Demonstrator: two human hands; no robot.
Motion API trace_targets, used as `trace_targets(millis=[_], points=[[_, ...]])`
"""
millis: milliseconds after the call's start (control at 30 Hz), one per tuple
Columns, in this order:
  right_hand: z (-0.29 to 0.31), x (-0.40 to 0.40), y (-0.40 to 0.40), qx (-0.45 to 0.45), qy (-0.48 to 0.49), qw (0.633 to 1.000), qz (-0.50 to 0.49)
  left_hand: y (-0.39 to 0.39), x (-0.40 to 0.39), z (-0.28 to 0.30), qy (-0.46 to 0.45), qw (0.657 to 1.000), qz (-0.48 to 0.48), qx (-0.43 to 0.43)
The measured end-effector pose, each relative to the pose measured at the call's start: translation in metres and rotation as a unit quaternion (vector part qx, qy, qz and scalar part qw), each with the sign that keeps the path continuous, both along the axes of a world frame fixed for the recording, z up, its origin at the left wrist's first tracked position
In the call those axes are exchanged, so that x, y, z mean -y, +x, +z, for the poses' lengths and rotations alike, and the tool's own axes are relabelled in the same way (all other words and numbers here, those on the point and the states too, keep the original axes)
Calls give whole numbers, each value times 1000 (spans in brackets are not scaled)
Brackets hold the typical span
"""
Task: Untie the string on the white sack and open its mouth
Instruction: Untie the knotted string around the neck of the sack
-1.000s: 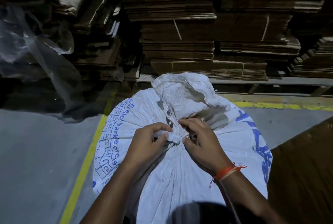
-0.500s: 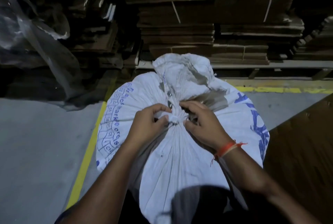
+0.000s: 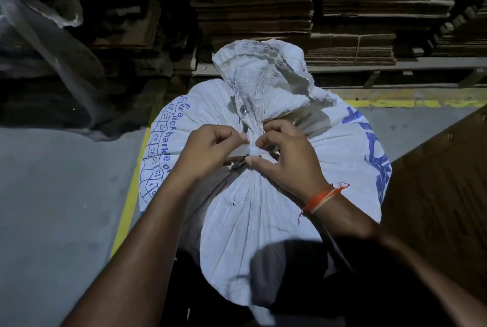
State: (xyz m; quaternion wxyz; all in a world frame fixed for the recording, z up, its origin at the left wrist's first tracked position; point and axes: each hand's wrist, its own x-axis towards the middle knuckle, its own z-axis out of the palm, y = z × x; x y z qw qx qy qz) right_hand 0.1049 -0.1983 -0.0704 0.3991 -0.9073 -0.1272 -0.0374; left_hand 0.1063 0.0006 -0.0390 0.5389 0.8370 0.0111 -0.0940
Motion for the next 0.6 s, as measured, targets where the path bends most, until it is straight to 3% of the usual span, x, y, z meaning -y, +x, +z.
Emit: trace_targets(millis=[233,367,467,600], points=[[-1,-2,4,-7,-24,999,32,1,-5,1,-39,996,14,-77],[-2,2,8,-13,-11,999,46,3,-8,-3,-114,988,45,-94],[-2,6,10,-26,13,997,72,5,-14,-14,-16,1000,6,-13],[-2,11,13,-28,21,995,91,6,-11,-23,127,985,-87,81]])
